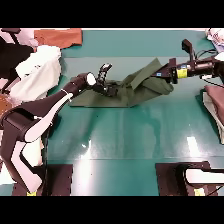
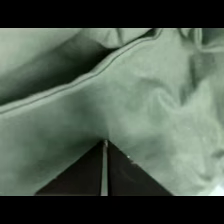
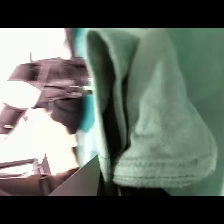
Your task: Fold the shirts.
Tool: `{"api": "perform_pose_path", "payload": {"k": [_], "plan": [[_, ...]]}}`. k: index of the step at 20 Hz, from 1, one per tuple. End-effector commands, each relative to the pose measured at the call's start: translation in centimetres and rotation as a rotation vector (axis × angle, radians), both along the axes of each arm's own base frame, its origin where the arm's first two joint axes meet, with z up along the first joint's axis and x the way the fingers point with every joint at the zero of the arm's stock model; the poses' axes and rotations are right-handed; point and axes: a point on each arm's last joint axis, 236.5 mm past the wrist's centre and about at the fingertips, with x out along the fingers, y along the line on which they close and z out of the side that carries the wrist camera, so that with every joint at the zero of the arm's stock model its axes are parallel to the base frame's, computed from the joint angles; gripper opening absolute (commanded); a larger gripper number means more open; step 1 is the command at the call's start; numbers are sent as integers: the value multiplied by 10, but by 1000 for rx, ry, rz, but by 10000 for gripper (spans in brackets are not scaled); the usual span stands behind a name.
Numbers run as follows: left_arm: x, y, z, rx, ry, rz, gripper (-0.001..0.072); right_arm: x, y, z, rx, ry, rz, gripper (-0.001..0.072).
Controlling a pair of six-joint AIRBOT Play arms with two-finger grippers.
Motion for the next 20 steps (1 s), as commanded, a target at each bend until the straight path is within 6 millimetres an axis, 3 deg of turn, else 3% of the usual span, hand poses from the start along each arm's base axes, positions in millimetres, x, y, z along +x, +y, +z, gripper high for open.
{"api": "perform_pose_path", "payload": {"k": [1, 4, 7, 12, 15, 18, 20], "plan": [[-2, -3, -7, 4, 6, -5, 54, -4, 45, 36, 73, 6, 3, 17], [-1, -3, -6, 3, 3, -3, 53, 8, 71, 68, 146, -32, -48, 17], [-3, -3, -7, 2, 10, -4, 54, 30, 81, 72, 157, -39, -146, 17], [-10, -4, -9, 6, 41, -17, 55, 44, 100, 29, 142, 48, -147, 17], [-22, -4, -5, 13, 81, -48, 55, 54, 102, 7, 131, 81, -162, 17], [-29, -10, 21, 11, 110, -109, 55, 57, 94, -2, 89, 71, -168, 17], [-23, -18, 59, -10, 72, -149, 55, 53, 94, -4, 71, 70, -152, 17]]}}
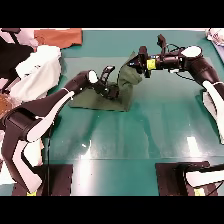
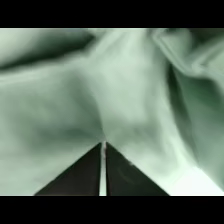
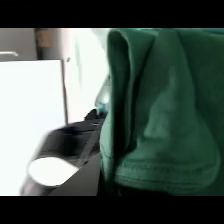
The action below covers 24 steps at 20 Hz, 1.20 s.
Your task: Fold the shirts.
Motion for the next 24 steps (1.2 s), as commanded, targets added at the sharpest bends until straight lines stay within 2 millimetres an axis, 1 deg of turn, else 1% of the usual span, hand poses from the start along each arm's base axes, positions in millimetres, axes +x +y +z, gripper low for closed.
{"api": "perform_pose_path", "payload": {"k": [1, 3, 4, 5, 6, 8, 10, 12, 14, 16, 17, 20, 22, 24], "plan": [[4, -11, 58, -39, -36, -62, 55, -3, -2, -10, -40, 5, 21, 17], [16, -9, 103, -68, -112, -70, 55, -10, 1, -12, -44, 7, 49, 17], [22, 3, 120, -50, -145, -66, 55, -11, 3, -10, -44, 4, 53, 17], [26, 22, 128, -2, -155, -50, 55, -11, 4, -7, -42, -6, 48, 17], [29, 51, 128, 86, -149, -17, 55, -11, 8, -2, -41, -23, 43, 17], [37, 120, 129, 273, -134, 100, 55, -9, 14, 9, -36, -60, 22, 17], [50, 183, 143, 404, -163, 240, 55, -11, 30, 14, -33, -86, 25, 17], [59, 227, 163, 430, -185, 368, 55, -13, 51, 16, -27, -108, 39, 17], [57, 257, 177, 424, -182, 437, 55, -7, 76, 20, -15, -137, 47, 17], [48, 280, 187, 433, -163, 476, 55, -8, 110, 21, 2, -145, 101, 17], [45, 286, 193, 433, -164, 489, 55, -11, 129, 22, 11, -154, 131, 18], [40, 296, 214, 436, -207, 514, 55, -23, 185, 23, 40, -186, 224, 17], [36, 296, 225, 422, -224, 525, 55, -31, 218, 17, 66, -182, 267, 18], [33, 297, 228, 420, -224, 529, 56, -37, 249, 12, 144, -144, 278, 18]]}}
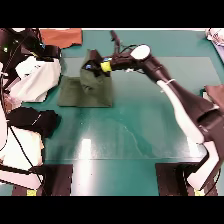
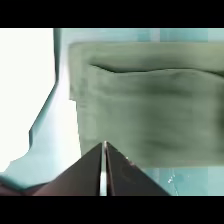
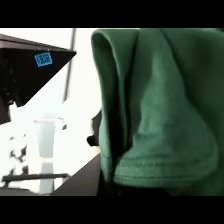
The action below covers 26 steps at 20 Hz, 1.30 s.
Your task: Fold the shirts.
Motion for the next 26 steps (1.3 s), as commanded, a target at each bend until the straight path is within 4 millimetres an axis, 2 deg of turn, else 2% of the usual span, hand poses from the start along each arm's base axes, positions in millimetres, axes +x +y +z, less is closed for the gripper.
{"api": "perform_pose_path", "payload": {"k": [1, 3, 7, 9, 11, 12, 14, 15, 16, 18, 19, 20, 22, 24, 25, 26], "plan": [[-7, 8, 11, 2, -12, 27, 55, -9, 57, -12, 106, 65, 17, 19], [-11, 7, 8, -1, 8, 26, 55, 5, 74, -33, 159, 110, -78, 19], [-15, 1, 6, -31, 29, 23, 55, 34, 99, -62, 264, 171, -255, 37], [-19, 0, 4, -47, 45, 42, 56, 56, 100, -93, 260, 201, -386, 253], [-21, -4, 3, -59, 56, 36, 56, 59, 102, -120, 259, 270, -418, 270], [-21, -5, 3, -64, 56, 33, 55, 54, 106, -127, 270, 312, -392, 324], [-21, -5, 3, -64, 55, 33, 55, 42, 110, -125, 266, 289, -313, 352], [-20, -5, 4, -65, 54, 33, 56, 42, 107, -117, 263, 238, -280, 383], [-21, -5, 3, -66, 55, 32, 56, 48, 97, -107, 262, 185, -252, 384], [-22, -5, 3, -64, 62, 32, 56, 61, 64, -80, 286, 120, -168, 383], [-24, -5, 2, -62, 69, 32, 56, 63, 41, -70, 262, 74, -98, 384], [-24, -5, 2, -60, 72, 29, 56, 63, 15, -70, 202, 62, -39, 383], [-25, -5, 1, -57, 74, 24, 56, 65, -56, -95, -10, 147, -13, 384], [-26, -4, 1, -56, 80, 24, 56, 54, -137, -132, -292, 203, -1, 384], [-26, -4, 1, -56, 79, 24, 56, 43, -171, -145, -409, 221, 12, 424], [-25, -5, 1, -56, 78, 24, 56, 33, -192, -151, -467, 241, 21, 604]]}}
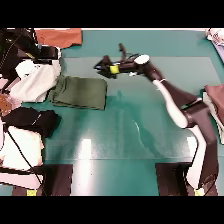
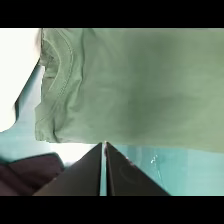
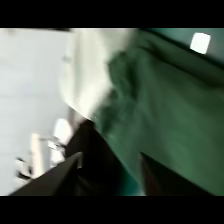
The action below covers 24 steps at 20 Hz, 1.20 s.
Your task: Fold the shirts.
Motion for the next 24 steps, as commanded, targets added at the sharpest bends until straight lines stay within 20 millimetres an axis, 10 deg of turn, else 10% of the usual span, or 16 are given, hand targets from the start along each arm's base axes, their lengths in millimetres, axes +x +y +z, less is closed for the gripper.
{"api": "perform_pose_path", "payload": {"k": [1, 6, 16, 20, 24], "plan": [[-1, 0, 0, 3, 3, -2, 56, -41, -112, -47, -351, 144, 63, 698], [-1, 0, 0, 3, 4, -2, 56, -62, -98, -69, -248, 136, 10, 701], [-3, 1, -1, 5, 15, -2, 55, -58, 14, -107, 9, 62, -175, 701], [-4, 1, -2, 5, 18, -2, 55, -57, 83, -93, 116, 42, -121, 699], [-5, 1, -2, 6, 23, -2, 56, -28, 97, -44, 139, -106, -105, 540]]}}
